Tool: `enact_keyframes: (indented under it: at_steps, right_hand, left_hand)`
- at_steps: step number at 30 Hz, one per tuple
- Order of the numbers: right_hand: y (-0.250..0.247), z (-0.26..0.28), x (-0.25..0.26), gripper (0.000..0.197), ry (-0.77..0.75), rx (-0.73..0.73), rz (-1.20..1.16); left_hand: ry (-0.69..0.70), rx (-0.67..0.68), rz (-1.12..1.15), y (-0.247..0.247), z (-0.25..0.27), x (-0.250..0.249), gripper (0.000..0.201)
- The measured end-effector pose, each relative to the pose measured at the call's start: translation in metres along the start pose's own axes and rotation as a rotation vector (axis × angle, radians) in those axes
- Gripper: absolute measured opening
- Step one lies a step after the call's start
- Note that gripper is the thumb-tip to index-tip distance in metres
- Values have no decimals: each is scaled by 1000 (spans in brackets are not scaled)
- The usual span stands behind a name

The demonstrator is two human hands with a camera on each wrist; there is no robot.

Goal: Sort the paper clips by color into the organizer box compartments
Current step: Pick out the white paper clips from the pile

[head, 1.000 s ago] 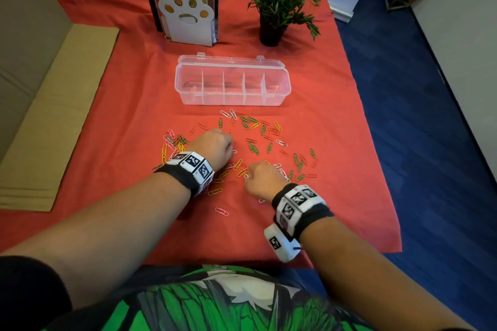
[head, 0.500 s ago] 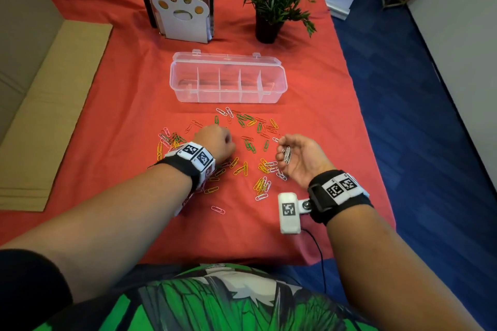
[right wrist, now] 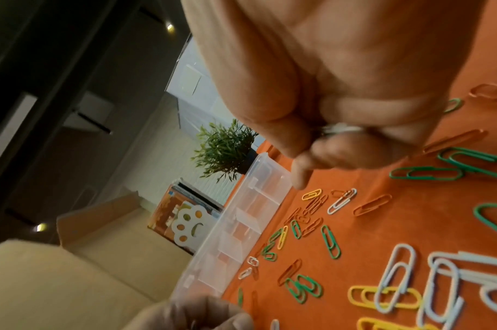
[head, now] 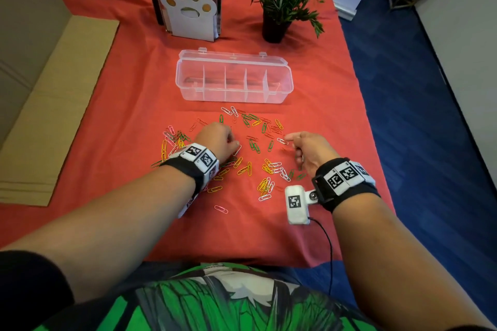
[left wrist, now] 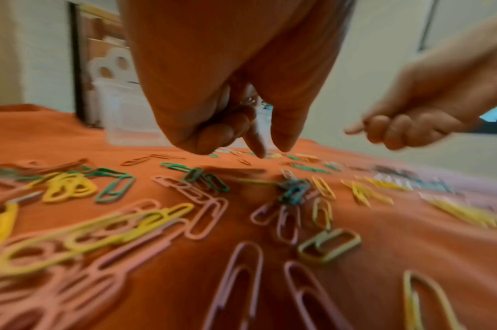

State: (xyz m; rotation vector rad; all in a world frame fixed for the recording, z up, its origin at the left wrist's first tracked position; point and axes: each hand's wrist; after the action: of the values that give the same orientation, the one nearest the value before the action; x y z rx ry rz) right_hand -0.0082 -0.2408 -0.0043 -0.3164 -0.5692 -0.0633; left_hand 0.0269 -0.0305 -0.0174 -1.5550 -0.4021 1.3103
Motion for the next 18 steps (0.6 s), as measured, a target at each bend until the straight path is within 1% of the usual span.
enact_keyframes:
  at_steps: [2,3,5,6,7,8,10,12,13,14,16,17,18]
  right_hand:
    - [2,-6,4,24,-66,-98,166]
    - [2,-9,6,19,-119,-160,290]
    - [6,-9,10,14,-212,-306,636]
    - [9,-11,10,19,-267,-367,778]
    - [12,-14,10,22,-326,-406,881]
    - [15,-13,11,23,-353,-422,946]
    - [22,-16,10,23,-391,-446,1037]
    - [26,-16,8,23,-415,-455,1109]
    - [27,-18,7,24,-438,-464,1133]
    - [28,-15,9,25,-427,-465,1164]
    - [28,-16,11,27,-451,-457,1187]
    - [27,-20,11,27,-461,-449,1175]
    - [26,-22,12,27,-450,-434,1160]
  left_hand:
    - [53,61,-102,7,-1,-6,25]
    - [70,86,-134,10,-1,-7,26]
    - [91,121,-162,16,-3,-7,25]
    - [98,140,-166,17,-4,-8,24]
    - [99,158,-164,17,-4,-8,24]
    - [95,159,-149,16,-4,-8,23]
    - [69,106,-57,14,-4,-9,19]
    - [-12,40,120,7,-4,-10,12]
    - [-87,18,269,3,-4,-10,11]
    - [-185,0,489,-2,-4,-9,14]
    - [-400,-35,979,-11,0,-10,21]
    - [-471,-50,1166,-16,5,-9,21]
    - [-513,-55,1294,-20,9,-9,20]
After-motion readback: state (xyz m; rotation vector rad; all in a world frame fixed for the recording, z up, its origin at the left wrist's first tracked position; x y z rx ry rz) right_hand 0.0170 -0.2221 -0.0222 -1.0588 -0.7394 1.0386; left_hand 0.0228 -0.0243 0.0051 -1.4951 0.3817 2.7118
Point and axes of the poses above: each hand's wrist, its own z-axis away from the middle knuckle, its own y-axis out of the palm, x = y × z, and after that the axes turned 15 degrees about y, right-handed
